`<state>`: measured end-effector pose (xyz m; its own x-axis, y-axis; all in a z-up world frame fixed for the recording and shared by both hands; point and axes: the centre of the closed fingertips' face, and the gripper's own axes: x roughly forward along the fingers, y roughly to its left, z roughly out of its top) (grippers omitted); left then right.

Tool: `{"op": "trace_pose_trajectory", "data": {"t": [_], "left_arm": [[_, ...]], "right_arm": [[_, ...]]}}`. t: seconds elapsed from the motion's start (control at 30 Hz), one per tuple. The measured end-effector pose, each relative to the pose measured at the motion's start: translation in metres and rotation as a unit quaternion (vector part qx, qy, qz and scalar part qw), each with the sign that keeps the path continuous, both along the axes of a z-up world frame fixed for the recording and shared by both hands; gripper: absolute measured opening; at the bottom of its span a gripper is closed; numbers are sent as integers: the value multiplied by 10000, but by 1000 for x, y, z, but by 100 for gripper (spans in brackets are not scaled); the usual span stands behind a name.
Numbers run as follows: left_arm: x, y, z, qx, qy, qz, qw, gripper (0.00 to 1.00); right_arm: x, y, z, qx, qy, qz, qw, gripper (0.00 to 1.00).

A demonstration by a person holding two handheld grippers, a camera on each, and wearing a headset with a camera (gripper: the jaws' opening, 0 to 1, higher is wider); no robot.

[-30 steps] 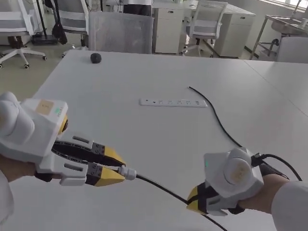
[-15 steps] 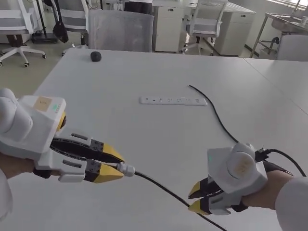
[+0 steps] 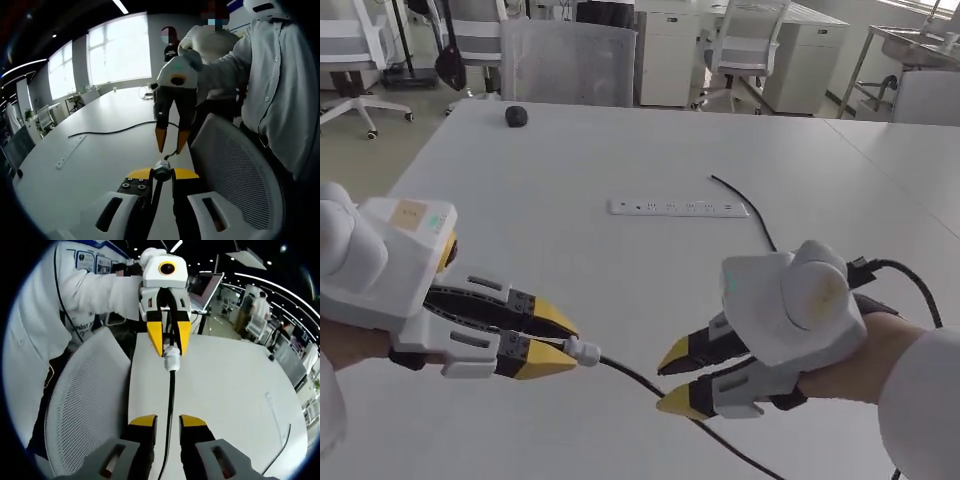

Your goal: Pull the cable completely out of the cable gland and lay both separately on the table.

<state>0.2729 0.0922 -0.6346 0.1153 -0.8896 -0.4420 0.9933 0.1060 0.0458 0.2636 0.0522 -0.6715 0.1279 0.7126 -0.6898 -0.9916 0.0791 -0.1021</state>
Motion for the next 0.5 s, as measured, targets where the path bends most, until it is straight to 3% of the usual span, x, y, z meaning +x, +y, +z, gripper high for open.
{"op": "trace_pose_trajectory", "data": {"t": [0.2,0.5], "left_arm": [[0,-1,1,2,-12,-7,10000,15],[0,-4,3,-21,-34,-37,10000,15]], "right_arm": [[1,19,17,218,-100,78,9997,12],[3,32,13,152,-157,127,9997,9]]}}
